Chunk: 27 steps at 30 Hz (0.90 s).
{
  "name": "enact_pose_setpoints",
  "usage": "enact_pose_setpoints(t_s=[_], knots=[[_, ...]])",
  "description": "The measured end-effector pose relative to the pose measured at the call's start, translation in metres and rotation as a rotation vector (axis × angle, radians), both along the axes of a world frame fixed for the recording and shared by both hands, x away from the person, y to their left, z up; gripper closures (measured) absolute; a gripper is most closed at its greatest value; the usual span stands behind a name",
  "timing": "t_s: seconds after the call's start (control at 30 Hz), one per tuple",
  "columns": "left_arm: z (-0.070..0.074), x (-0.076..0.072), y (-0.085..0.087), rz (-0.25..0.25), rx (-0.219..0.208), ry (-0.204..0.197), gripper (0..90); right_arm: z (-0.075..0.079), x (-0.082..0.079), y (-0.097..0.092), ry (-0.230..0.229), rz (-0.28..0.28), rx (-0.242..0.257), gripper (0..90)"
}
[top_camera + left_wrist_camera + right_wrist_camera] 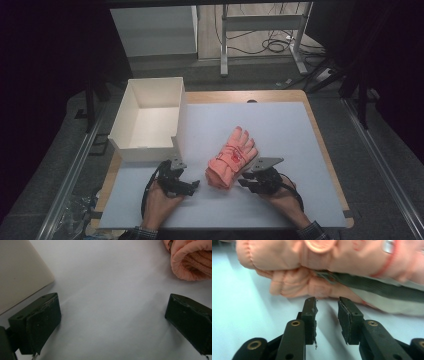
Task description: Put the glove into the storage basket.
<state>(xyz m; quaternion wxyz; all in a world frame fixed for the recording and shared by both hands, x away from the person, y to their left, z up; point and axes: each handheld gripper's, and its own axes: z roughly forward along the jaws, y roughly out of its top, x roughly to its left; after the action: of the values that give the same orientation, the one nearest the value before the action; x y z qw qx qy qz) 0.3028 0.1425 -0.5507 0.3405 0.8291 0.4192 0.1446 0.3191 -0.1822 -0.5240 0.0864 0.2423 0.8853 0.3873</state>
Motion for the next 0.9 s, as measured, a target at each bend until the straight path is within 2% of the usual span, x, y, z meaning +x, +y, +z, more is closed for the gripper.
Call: enact_pose_setpoints(t_s=[0.17,0.23,0.27,0.3,0.33,0.43,0.77,0.9], knots=[[0.001,-0.001,0.000,-0.008,-0.001,-0.003,2.0,0.002,0.002,-0.026,-0.024,-0.068,0.008,60.1],[0.002,-0.002,0.001,-0.019,-0.002,0.001,2.8,0.002,0.002,-0.030,-0.025,-0.077,0.008,58.6],[0.005,-0.004,0.001,-0.040,-0.031,0.024,3.5,0.002,0.003,-0.035,-0.032,-0.091,0.006,56.8],[0.005,-0.004,0.001,-0.040,-0.031,0.024,3.4,0.002,0.003,-0.035,-0.032,-0.091,0.006,56.8],[0.007,-0.006,0.001,-0.043,-0.043,0.029,3.4,0.002,0.004,-0.045,-0.043,-0.122,0.003,53.1],[0.011,-0.009,-0.001,-0.043,-0.058,0.034,2.1,0.002,0.006,-0.055,-0.052,-0.162,-0.003,46.4],[0.040,-0.017,-0.007,-0.068,-0.090,0.057,0.0,0.002,0.013,-0.079,-0.087,-0.283,-0.040,26.2],[0.054,-0.018,-0.013,-0.079,-0.094,0.059,0.0,0.001,0.018,-0.089,-0.094,-0.314,-0.048,17.5]])
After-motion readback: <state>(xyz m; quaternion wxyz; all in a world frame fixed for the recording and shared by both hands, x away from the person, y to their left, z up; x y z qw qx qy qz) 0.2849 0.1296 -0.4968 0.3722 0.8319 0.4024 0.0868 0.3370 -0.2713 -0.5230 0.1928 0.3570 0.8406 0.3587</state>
